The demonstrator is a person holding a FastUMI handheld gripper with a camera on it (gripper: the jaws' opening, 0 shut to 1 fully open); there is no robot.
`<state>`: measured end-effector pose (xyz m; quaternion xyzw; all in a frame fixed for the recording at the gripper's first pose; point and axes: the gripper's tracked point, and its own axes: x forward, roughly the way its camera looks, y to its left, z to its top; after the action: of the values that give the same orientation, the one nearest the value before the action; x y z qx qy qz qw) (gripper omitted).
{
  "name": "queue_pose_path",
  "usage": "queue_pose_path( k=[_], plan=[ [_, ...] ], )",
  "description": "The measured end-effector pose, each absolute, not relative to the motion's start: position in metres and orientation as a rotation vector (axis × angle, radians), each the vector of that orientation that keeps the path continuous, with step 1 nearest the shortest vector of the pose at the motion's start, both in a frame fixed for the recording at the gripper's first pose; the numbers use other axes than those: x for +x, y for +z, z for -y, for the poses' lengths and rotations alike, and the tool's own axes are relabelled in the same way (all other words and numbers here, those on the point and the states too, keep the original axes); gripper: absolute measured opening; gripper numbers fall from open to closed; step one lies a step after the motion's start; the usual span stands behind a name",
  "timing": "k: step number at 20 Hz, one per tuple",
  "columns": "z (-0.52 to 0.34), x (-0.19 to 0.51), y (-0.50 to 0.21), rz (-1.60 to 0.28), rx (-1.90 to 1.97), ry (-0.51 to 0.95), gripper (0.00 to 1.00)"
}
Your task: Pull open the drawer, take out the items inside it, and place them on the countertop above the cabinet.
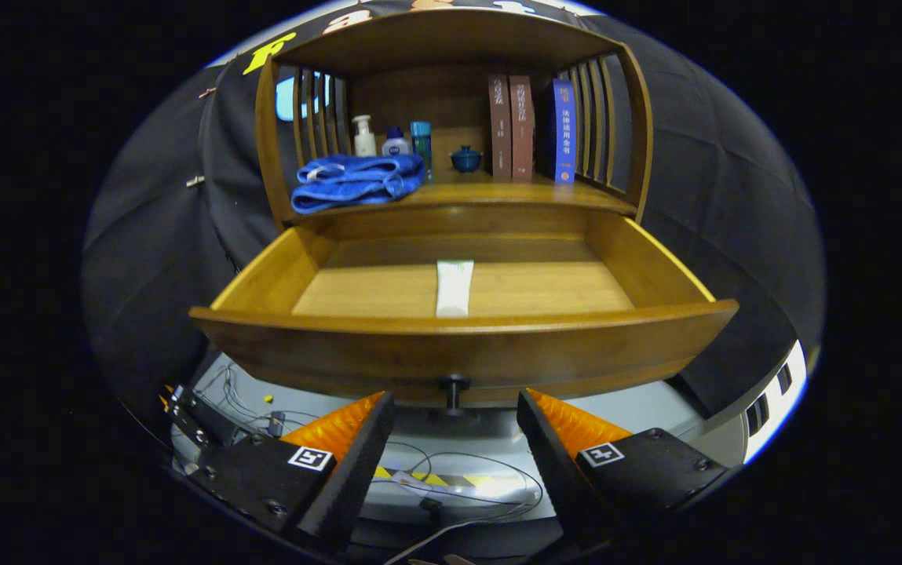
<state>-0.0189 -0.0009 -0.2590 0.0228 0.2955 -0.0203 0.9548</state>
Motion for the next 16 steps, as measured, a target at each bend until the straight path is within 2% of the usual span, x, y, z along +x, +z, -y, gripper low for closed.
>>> queue_pose_path(
  k=[4, 6, 11, 16],
  plan=[
    [-0.013, 0.029, -0.206, -0.571, 0.090, 0.017, 0.99],
    [-0.011, 0.064, -0.203, -0.602, 0.075, 0.012, 0.99],
    [0.001, 0.140, -0.243, -0.824, 0.114, -0.059, 0.99],
    [0.009, 0.170, -0.307, -1.085, 0.081, -0.078, 1.00]
  ],
)
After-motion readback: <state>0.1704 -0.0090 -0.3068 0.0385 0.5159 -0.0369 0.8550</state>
